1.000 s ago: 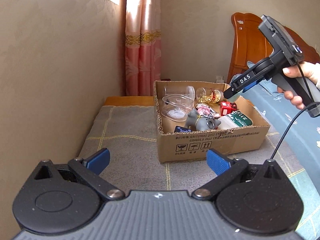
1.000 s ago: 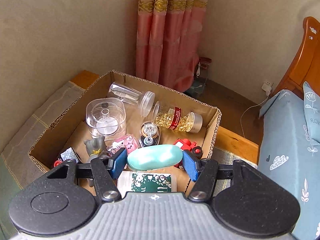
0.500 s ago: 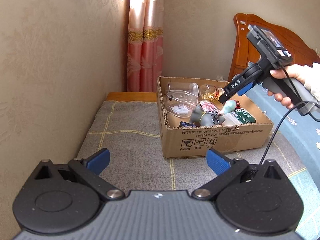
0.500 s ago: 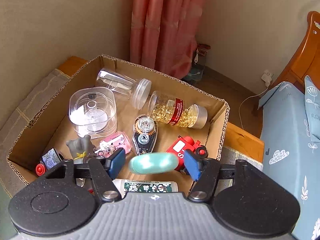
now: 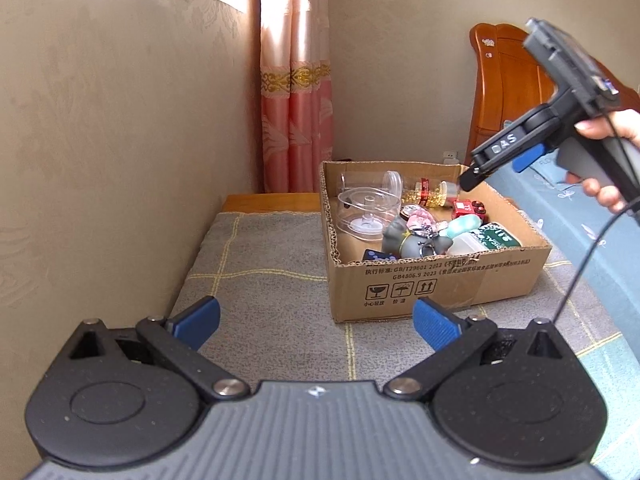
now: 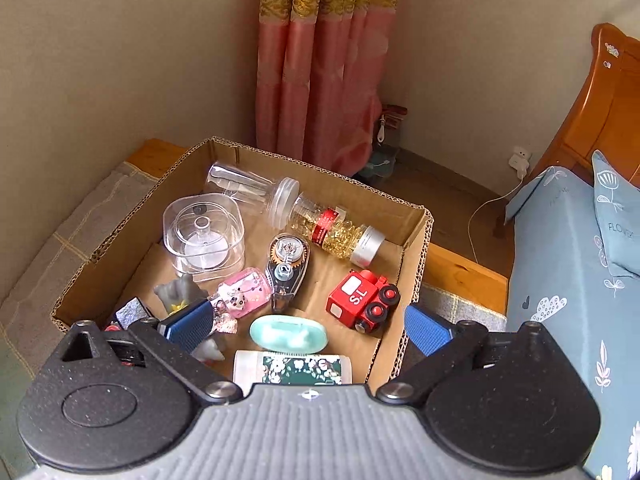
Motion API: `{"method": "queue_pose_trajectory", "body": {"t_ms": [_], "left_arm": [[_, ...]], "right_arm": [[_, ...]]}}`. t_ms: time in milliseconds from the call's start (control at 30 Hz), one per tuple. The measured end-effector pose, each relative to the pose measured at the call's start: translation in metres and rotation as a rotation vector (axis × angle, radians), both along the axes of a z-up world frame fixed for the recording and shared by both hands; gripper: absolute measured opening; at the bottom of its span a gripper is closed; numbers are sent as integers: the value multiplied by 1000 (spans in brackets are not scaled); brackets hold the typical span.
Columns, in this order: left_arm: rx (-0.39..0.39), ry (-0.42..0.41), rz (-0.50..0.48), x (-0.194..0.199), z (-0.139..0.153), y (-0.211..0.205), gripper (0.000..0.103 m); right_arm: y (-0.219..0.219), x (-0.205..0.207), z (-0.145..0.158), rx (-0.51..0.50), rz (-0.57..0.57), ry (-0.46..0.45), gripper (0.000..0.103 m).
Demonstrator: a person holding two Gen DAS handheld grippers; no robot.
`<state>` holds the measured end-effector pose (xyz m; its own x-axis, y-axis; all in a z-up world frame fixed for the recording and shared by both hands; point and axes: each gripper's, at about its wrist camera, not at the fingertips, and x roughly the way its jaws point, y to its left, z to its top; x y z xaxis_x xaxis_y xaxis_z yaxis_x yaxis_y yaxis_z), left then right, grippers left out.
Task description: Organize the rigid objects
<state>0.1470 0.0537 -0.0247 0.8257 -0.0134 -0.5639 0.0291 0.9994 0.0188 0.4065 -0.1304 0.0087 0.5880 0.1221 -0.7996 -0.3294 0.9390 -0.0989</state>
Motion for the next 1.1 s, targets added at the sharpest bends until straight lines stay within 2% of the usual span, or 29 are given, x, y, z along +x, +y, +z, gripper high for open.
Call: {"method": "queue_pose_trajectory", "body": {"t_ms": [133, 300, 400, 533, 633, 767, 1100], "left_arm": [[48, -8, 15, -3, 3, -6, 102], [58, 18, 22, -3, 9, -14, 102], [64, 42, 25, -1, 11, -20, 102], [76, 82, 21, 0, 11, -30, 102], [55, 115, 16, 1, 12, -35, 102], [56, 140, 4, -3, 17, -44, 102], [63, 119, 4, -18, 36, -59, 102]], "right_arm": [[-2, -29, 9, -7, -3, -27, 103], [-3, -80, 14, -18, -20, -88, 103], [-5, -113, 9, -3, -71, -117, 103], [-5, -149, -8, -6, -172, -95, 103], [-11, -172, -15, 48, -242, -69, 103], [-13, -194, -16, 84, -297, -70, 103], [-16, -220, -4, 116, -348, -114, 103]]}}
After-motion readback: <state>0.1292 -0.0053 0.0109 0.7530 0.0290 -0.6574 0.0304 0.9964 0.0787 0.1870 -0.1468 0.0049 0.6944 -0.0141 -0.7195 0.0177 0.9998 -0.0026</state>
